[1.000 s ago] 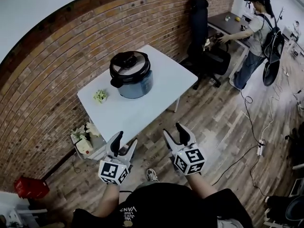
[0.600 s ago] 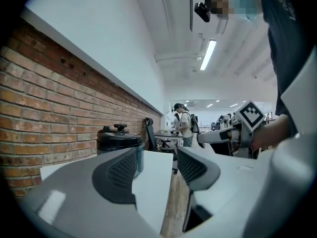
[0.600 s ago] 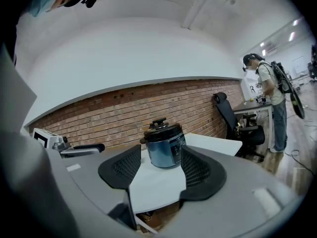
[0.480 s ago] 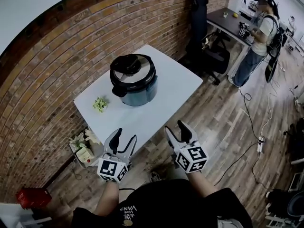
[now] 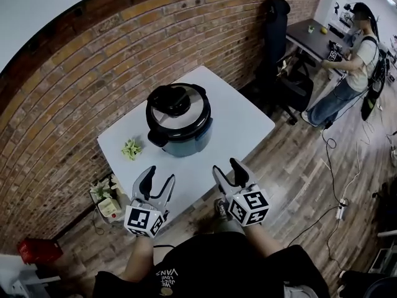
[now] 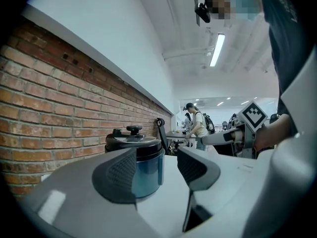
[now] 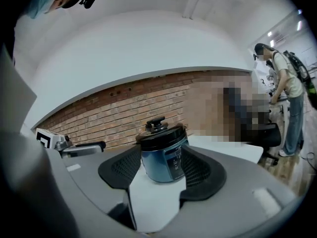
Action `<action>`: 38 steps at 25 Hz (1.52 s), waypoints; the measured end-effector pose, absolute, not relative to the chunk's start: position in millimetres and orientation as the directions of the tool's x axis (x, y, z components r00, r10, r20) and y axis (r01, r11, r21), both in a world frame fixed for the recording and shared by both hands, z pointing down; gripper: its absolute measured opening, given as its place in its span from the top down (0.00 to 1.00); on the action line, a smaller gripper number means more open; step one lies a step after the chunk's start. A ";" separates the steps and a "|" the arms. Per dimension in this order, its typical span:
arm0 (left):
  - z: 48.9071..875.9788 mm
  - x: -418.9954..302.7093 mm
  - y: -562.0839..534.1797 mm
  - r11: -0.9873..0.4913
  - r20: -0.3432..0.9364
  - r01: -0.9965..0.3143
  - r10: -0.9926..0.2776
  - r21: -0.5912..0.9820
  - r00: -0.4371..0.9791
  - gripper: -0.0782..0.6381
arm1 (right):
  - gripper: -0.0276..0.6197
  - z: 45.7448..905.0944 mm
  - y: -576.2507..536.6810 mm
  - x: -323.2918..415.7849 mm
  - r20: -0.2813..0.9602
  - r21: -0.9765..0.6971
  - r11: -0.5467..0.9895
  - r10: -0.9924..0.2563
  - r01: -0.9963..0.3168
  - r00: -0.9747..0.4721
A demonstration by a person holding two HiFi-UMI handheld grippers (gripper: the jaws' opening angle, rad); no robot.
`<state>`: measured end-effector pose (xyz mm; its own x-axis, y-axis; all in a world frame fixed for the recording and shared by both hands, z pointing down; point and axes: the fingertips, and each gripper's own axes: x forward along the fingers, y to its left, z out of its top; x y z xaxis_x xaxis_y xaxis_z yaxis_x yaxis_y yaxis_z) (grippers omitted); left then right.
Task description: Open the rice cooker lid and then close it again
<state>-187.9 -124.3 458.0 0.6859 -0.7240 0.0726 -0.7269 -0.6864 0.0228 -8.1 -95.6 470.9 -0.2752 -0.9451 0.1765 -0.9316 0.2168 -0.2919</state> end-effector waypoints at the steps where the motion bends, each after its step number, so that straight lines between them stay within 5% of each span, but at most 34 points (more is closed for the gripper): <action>1: 456.5 -184.0 -132.0 -0.680 0.073 -0.733 -0.730 0.020 0.680 0.57 | 0.58 470.7 -104.4 -6.0 0.179 -0.291 0.232 -0.940 -0.928 -0.291; 24: 411.6 -114.3 -305.7 -0.614 0.173 -0.769 -0.788 -0.175 0.590 0.45 | 0.58 504.1 -207.4 41.6 0.224 -0.359 0.490 -0.781 -0.794 -0.583; 38: 439.4 -83.5 -360.5 -0.819 0.479 -0.557 -0.547 -0.137 0.687 0.45 | 0.58 510.9 -212.0 36.3 0.224 -0.420 0.436 -0.800 -0.796 -0.557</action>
<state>-83.5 -360.5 439.4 0.6866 -0.5470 0.4790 -0.5573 -0.8190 -0.1365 36.3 -212.0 510.9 -0.5568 -0.7999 0.2240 -0.7956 0.4361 -0.4205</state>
